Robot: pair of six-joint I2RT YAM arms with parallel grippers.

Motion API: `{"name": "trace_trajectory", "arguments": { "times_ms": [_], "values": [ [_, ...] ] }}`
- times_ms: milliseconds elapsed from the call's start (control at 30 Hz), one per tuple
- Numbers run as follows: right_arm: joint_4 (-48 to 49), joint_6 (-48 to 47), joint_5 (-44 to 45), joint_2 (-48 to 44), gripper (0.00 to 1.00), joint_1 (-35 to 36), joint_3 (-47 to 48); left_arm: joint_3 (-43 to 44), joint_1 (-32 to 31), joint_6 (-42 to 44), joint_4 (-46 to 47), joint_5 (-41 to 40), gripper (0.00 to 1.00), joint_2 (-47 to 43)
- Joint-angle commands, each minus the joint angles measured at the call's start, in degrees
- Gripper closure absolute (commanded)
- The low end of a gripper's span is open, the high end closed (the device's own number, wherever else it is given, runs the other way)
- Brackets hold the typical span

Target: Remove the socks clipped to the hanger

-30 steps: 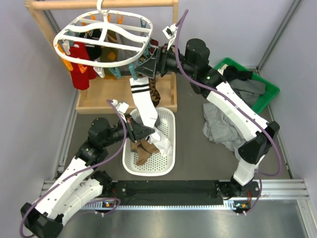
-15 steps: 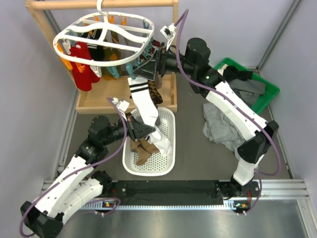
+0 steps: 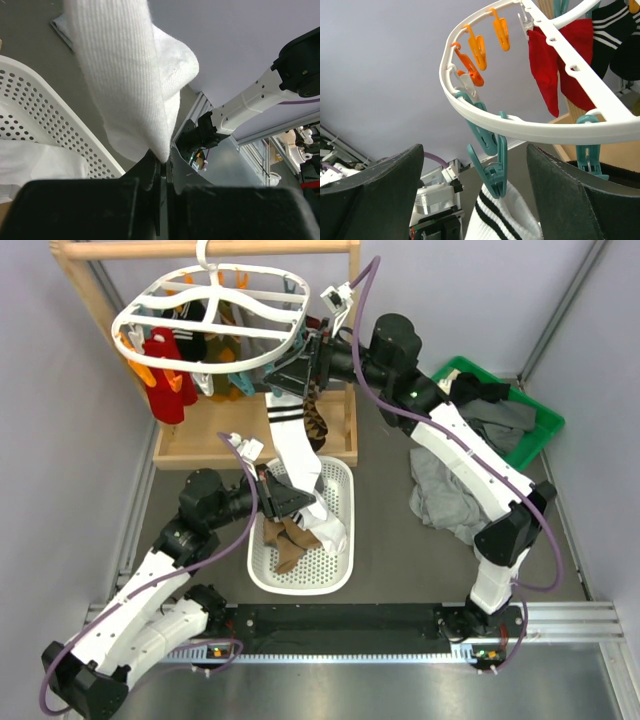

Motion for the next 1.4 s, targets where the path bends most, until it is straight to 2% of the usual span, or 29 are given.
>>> {"name": "trace_trajectory", "arguments": {
  "times_ms": [0,167,267,333,367,433,467,533,567,600,700,933,1100,1133,1167,1233,1300,1367],
  "values": [
    [2.2,-2.04,1.46,0.4,0.18,0.82,2.51,2.86,0.11,0.17,1.74,1.9,1.0,0.61],
    [2.46,-3.09,1.2,0.84,0.21,1.08,2.42,3.03,0.2,0.08,2.09,2.34,1.0,1.05],
    [3.51,-3.09,0.67,0.84,0.3,1.0,2.07,3.12,0.2,0.34,1.92,2.43,1.0,1.23],
    [4.04,-3.09,0.58,0.75,0.45,1.0,1.9,3.12,0.2,0.43,1.74,2.34,1.0,1.49],
    [4.22,-2.92,1.11,0.58,0.58,1.0,1.9,3.03,0.2,0.52,1.74,2.34,1.0,1.4],
    [4.22,-2.39,1.72,0.58,0.67,1.0,1.9,2.68,0.2,0.7,1.57,2.08,1.0,1.4],
    [4.39,-2.3,2.07,0.49,0.76,1.0,1.72,2.59,0.11,0.96,1.22,1.82,1.0,1.23],
    [4.74,-1.78,2.34,0.31,0.84,1.08,1.54,1.98,0.11,1.31,1.21,1.64,1.0,0.88],
    [4.75,-1.78,2.52,0.23,0.92,1.0,1.46,1.72,0.2,1.84,-0.87,1.47,1.0,0.7],
    [4.83,-1.78,2.69,0.05,0.95,1.0,1.37,1.19,0.11,2.19,-1.68,1.2,1.0,-0.17],
    [4.57,-1.77,3.48,-0.65,0.98,1.0,1.02,0.49,0.11,3.16,-3.79,0.41,1.0,-1.41],
    [4.31,2.26,4.09,-1.18,0.95,1.0,0.93,-1.88,0.11,3.33,-4.94,-0.03,1.0,-1.85],
    [3.34,3.93,5.68,-1.8,0.95,1.08,0.84,-11.72,0.03,0.44,-0.66,-1.61,1.0,-2.29],
    [3.51,4.11,5.68,-1.71,0.95,1.08,0.93,-13.3,0.11,-1.13,0.5,-2.22,0.96,-3.07],
    [3.52,4.46,5.59,-1.71,0.95,1.0,0.93,-15.49,0.03,-1.58,0.51,-4.32,0.79,-3.25],
    [3.6,5.17,5.42,-1.71,0.95,1.0,1.02,-15.78,0.11,-1.15,-1.4,-7.22,0.59,-3.87],
    [3.26,5.69,5.33,-1.36,0.95,1.08,1.02,-13.68,0.03,0.95,-3.78,-11.61,0.27,-4.13],
    [3.16,6.39,5.24,-1.1,0.95,1.0,1.28,-10.26,0.03,2.71,-6.16,-14.69,0.11,-4.22]
  ]
}}
